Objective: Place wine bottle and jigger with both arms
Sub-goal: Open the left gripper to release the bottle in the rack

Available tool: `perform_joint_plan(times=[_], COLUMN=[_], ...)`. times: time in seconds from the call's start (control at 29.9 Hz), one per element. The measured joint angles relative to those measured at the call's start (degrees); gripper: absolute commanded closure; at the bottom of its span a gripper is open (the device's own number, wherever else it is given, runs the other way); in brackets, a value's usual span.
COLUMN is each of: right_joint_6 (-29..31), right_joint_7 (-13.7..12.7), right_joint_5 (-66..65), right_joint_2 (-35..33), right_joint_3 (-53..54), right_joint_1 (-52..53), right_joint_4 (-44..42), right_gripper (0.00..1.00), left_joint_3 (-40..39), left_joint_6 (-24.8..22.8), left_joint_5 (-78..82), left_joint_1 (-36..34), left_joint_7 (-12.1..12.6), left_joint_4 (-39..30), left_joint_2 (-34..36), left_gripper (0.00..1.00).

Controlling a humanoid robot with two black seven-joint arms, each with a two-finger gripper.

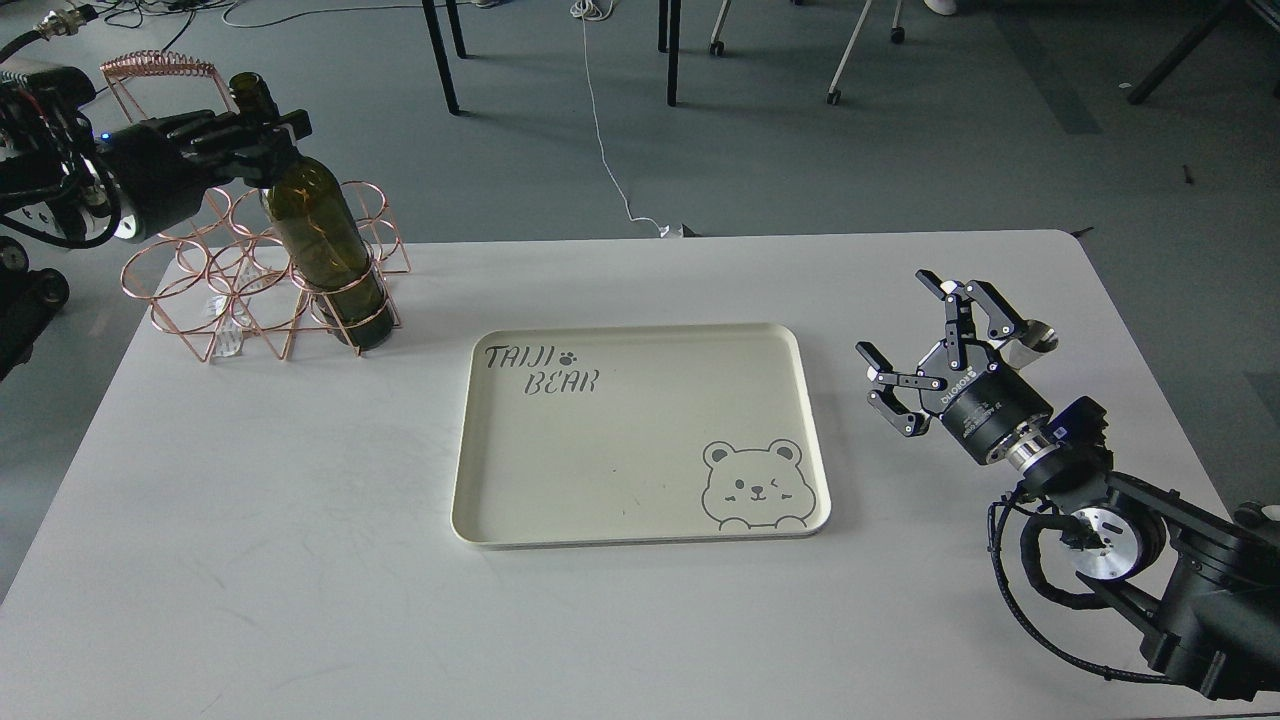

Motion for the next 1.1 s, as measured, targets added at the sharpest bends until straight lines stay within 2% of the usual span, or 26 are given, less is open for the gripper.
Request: perform_joint_plan(times=[0.23,0.3,0.33,0.37,0.43,0.47,0.6,0.74,0.77,0.84,0.87,0.9,0.94,0.97,1.1], right_joint_6=[0.0,0.0,0.0,0.0,0.0,0.0,0.0,0.0,0.0,0.0,0.0,0.0,0.0,0.0,0.0], right_joint_7=[0.0,0.0,0.0,0.0,0.0,0.0,0.0,0.0,0.0,0.0,0.0,0.0,0.0,0.0,0.0], right_joint_5=[0.0,0.0,0.0,0.0,0.0,0.0,0.0,0.0,0.0,0.0,0.0,0.0,0.0,0.0,0.0], right_joint_2=[0.0,0.0,0.0,0.0,0.0,0.0,0.0,0.0,0.0,0.0,0.0,0.0,0.0,0.0,0.0], right_joint_3=[0.0,0.0,0.0,0.0,0.0,0.0,0.0,0.0,0.0,0.0,0.0,0.0,0.0,0.0,0.0], right_joint_1=[0.0,0.0,0.0,0.0,0.0,0.0,0.0,-0.1,-0.1,-0.1,-0.2,-0.3,-0.4,-0.4,-0.4], right_joint_4=[0.0,0.0,0.0,0.0,0.1,0.1,0.0,0.0,0.0,0.0,0.0,0.0,0.0,0.0,0.0], right_gripper=[0.01,0.01,0.01,0.01,0.01,0.01,0.01,0.01,0.01,0.01,0.01,0.01,0.01,0.01,0.01], left_joint_3=[0.0,0.0,0.0,0.0,0.0,0.0,0.5,0.8,0.9,1.0,1.0,1.0,1.0,1.0,0.9], left_joint_6=[0.0,0.1,0.1,0.1,0.1,0.1,0.2,0.2,0.3,0.5,0.7,0.8,0.8,0.8,1.0], left_joint_5=[0.0,0.0,0.0,0.0,-0.1,-0.1,0.9,1.4,1.4,1.5,1.5,1.5,1.5,1.4,1.2], left_joint_1=[0.0,0.0,0.0,0.0,0.0,0.0,0.0,0.0,-0.1,-0.1,-0.1,-0.1,-0.1,-0.2,-0.2], left_joint_7=[0.0,0.0,0.0,0.0,0.0,0.0,0.0,0.0,0.0,0.0,0.0,0.0,-0.1,-0.1,-0.1], left_joint_4=[0.0,0.0,0.0,0.0,0.0,0.0,0.0,0.0,0.0,0.0,0.0,0.0,0.0,0.0,0.0], left_joint_2=[0.1,0.0,-0.1,-0.1,-0.2,-0.2,-0.2,-0.1,0.0,0.0,0.0,0.0,0.0,-0.1,-0.3], left_gripper=[0.13,0.14,0.2,0.39,0.85,0.93,0.99,1.0,0.98,0.83,0.65,0.39,0.36,0.2,0.2])
